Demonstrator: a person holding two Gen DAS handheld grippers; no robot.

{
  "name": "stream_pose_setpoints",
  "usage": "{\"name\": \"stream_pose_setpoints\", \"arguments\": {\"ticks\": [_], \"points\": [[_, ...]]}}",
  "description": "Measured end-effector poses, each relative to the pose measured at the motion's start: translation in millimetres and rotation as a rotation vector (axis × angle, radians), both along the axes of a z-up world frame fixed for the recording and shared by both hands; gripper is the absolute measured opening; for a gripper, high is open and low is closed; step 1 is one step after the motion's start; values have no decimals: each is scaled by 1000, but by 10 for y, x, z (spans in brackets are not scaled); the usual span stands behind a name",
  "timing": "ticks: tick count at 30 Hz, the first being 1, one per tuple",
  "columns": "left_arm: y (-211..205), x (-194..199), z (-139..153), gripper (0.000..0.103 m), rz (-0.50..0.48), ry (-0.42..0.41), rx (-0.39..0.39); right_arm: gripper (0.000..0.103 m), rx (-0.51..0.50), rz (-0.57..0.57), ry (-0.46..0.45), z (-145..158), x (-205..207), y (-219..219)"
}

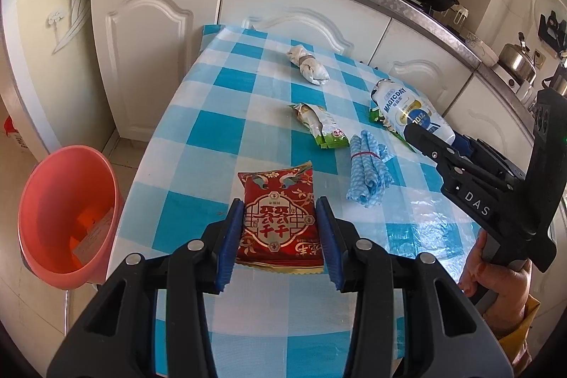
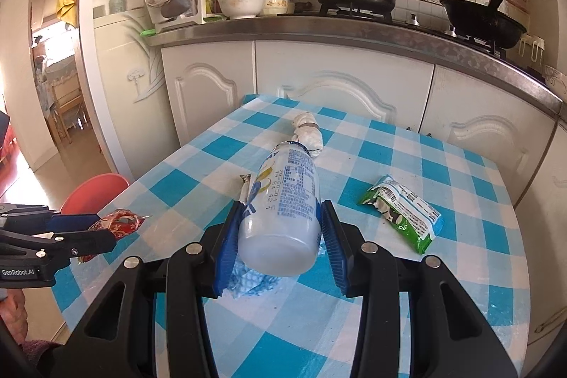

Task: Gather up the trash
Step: 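Carry the red packet and white bottle over the orange bucket and open both tools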

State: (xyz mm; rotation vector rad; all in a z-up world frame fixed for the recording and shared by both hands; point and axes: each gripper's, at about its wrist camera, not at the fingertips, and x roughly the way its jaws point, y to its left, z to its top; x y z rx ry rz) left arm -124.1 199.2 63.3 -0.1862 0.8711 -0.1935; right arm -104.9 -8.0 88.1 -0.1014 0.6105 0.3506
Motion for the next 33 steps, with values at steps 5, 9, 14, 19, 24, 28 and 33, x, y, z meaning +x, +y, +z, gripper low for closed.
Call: {"name": "stream_pose_setpoints", "arguments": {"ticks": [5, 9, 14, 19, 24, 28, 33], "points": [[192, 7, -68, 43, 25, 4, -28, 45, -33, 16, -1, -23, -5, 168], [361, 9, -129, 43, 49, 3, -48, 45, -49, 32, 8, -52, -9, 295], [612, -11, -194, 43, 89, 1, -77, 45, -95, 51, 1, -83, -34, 508], [893, -24, -246, 43, 134, -5, -92, 45, -106, 85, 13, -94, -68, 710], [1158, -53, -301, 43, 181, -6, -106, 45, -119, 136, 36, -135, -126, 977], [1368, -80, -351, 43, 217, -5, -119, 45, -119, 192, 63, -171, -178, 1228], [1634, -125, -420, 43, 269, -11, -112, 45, -91, 256, 114, -206, -213, 1497]]}}
